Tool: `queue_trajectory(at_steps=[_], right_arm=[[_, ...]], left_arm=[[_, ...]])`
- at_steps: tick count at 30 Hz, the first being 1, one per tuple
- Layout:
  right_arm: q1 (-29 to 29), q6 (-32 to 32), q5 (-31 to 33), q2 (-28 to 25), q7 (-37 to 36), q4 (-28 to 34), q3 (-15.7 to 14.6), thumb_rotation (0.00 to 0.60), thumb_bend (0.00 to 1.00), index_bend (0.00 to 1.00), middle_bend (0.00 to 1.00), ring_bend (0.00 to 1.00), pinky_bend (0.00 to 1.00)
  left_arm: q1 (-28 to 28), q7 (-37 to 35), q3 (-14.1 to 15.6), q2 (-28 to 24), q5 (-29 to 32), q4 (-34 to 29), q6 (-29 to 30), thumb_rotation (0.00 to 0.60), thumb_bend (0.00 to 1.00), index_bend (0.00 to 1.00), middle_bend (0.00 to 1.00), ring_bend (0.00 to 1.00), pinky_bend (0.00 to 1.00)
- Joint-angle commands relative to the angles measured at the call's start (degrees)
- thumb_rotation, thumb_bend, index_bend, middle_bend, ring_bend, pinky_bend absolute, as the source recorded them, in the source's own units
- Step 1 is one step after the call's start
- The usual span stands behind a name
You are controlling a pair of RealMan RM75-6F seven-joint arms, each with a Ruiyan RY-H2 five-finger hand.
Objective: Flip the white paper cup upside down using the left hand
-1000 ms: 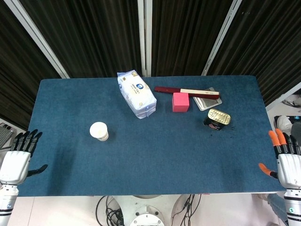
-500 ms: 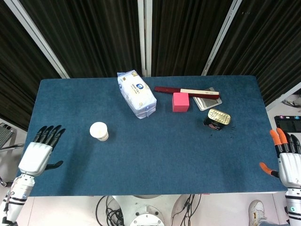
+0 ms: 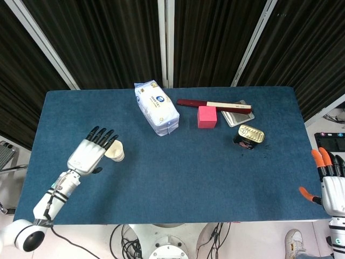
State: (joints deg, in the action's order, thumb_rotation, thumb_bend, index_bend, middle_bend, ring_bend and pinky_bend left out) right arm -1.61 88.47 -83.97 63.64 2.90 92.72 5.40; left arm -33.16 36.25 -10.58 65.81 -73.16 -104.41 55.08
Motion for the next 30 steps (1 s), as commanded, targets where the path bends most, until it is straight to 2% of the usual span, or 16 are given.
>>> queue_trajectory(at_steps=[1,8,14,18,22,30], right_arm=[[-0.1,-0.1,-0.1,-0.1,-0.2,-0.2,0.0,0.6,0.02,0.0,0.0,0.0,0.0],[-0.3,-1.4,0.0,-0.5,-2.0,-0.3,-0.4,0.6,0.03,0.0,0.0,0.0,0.0],[-0.2,-1.2,0.5,-0.8,-3.3,-0.7,0.0,0.6,0.03,0.0,0.0,0.0,0.0],[-0.1,-1.2,0.9,-1.0,-4.2,-1.0,0.3,0.6,0.03,0.0,0.0,0.0,0.0],[0.0,-1.2,0.9,-0.9,-4.3,-1.1,0.3,0.6,0.03,0.0,0.0,0.0,0.0],[-0.1,-1.8,1.6,-0.9,-4.1,-1.1,0.3,0.6,0.04,0.0,0.0,0.0,0.0]], left_arm=[[-4.3,4.9,-0.9,2.7,5.6,0.2,-3.2,0.6,0.07,0.02,0.01,0.0,0.04],[-10.0,10.9,0.2,5.8,13.8,2.6,-5.9,0.6,0.08,0.02,0.01,0.0,0.04],[-13.0,16.2,2.5,7.2,17.2,4.3,-4.6,0.6,0.1,0.02,0.1,0.0,0.04],[-14.6,18.5,4.3,8.2,19.4,5.9,-4.4,0.6,0.1,0.04,0.11,0.0,0.04],[-15.8,21.1,5.6,9.4,20.8,7.4,-2.9,0.6,0.12,0.11,0.14,0.0,0.04],[-17.2,23.9,7.5,10.5,21.3,7.9,0.3,0.6,0.18,0.28,0.29,0.0,0.04]])
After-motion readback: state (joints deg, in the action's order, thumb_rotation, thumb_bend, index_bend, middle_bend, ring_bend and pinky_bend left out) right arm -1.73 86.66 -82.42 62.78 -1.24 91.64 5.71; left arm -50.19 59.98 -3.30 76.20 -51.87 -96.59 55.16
